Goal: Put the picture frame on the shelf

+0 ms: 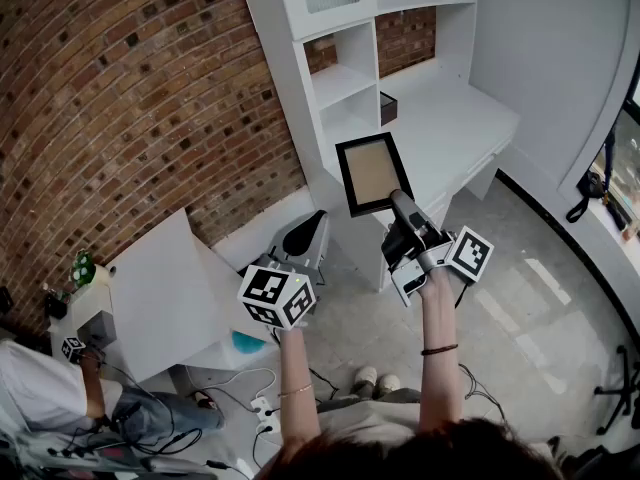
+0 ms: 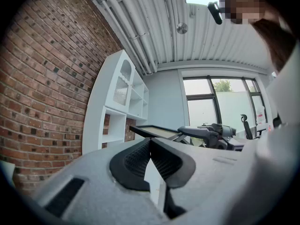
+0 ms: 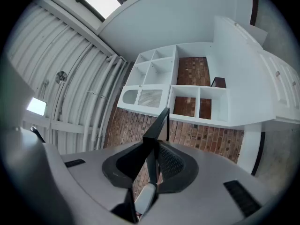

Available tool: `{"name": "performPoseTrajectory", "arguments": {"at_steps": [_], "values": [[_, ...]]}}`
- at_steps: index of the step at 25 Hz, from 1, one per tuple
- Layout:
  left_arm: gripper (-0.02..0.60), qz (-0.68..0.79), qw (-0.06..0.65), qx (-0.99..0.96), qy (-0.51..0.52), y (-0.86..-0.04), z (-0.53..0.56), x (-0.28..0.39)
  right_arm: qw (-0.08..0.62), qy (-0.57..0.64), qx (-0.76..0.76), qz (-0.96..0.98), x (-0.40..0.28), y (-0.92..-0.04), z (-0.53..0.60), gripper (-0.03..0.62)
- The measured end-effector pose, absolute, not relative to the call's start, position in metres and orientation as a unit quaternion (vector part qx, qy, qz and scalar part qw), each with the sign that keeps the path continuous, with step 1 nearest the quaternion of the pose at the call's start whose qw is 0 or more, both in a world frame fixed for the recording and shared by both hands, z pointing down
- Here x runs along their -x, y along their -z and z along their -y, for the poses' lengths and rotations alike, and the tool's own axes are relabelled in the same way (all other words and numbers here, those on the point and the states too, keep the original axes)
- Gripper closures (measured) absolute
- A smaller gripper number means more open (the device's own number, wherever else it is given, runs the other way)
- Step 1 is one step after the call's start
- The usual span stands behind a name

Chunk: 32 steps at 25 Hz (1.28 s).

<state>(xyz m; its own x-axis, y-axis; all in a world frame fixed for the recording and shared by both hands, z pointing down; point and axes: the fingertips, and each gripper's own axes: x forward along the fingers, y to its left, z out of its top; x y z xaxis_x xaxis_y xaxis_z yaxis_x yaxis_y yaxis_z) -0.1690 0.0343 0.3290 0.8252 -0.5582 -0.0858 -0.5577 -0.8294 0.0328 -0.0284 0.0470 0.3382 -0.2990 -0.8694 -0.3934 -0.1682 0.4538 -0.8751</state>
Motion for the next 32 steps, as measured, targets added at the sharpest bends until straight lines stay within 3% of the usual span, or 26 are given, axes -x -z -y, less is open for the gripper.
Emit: {"name": "performPoseTrajectory", "arguments": {"at_steps": [32], "values": [[0.571, 0.332, 0.017, -0.942, 0.05, -0.335, -0.067, 0.148, 0.471, 0.408, 0.348, -0.701, -0.007, -0.353, -0.067, 0.52]]}}
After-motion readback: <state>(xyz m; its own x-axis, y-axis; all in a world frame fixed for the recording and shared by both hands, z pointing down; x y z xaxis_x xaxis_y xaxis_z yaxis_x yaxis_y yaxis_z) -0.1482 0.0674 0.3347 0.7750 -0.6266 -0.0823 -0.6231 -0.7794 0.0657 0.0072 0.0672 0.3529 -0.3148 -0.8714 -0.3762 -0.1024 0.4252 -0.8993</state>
